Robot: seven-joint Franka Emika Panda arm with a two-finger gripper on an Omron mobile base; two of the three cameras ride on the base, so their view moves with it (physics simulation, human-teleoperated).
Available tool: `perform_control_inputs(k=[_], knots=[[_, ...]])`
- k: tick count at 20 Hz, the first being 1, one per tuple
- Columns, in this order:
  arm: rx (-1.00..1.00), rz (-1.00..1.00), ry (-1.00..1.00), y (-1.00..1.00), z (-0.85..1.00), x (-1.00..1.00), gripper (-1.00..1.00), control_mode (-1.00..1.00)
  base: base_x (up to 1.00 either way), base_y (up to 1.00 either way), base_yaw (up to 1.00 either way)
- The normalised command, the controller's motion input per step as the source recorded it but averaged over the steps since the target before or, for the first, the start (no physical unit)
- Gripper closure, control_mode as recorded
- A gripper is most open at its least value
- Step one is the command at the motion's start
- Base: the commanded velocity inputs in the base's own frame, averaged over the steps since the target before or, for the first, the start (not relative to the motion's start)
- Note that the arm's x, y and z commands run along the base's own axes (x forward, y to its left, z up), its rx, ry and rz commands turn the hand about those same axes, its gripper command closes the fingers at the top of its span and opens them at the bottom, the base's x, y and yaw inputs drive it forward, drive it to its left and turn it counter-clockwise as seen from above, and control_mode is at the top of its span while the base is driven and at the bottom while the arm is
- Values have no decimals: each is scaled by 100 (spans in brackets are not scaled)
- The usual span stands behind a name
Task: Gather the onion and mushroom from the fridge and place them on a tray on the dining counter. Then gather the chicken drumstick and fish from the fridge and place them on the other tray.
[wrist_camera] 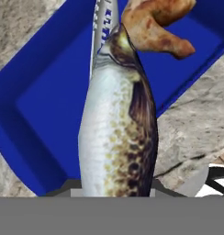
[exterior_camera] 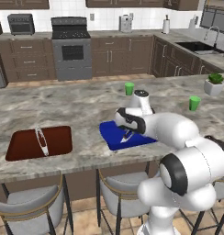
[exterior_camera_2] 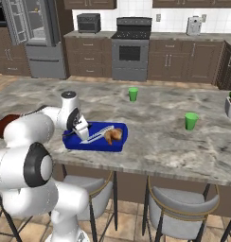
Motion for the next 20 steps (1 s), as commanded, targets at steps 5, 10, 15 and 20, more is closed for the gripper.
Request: perform_control_inputs(k=[5, 10, 15, 20], knots=[[-1, 0, 1, 3, -28, 46, 100, -100, 0, 0, 0], [0, 0, 0, 7, -26, 36, 100, -100, 0, 0, 0], [0, 0, 0, 9, -27, 28, 100, -100, 0, 0, 0], [0, 0, 0, 7, -27, 25, 100, -100, 0, 0, 0]])
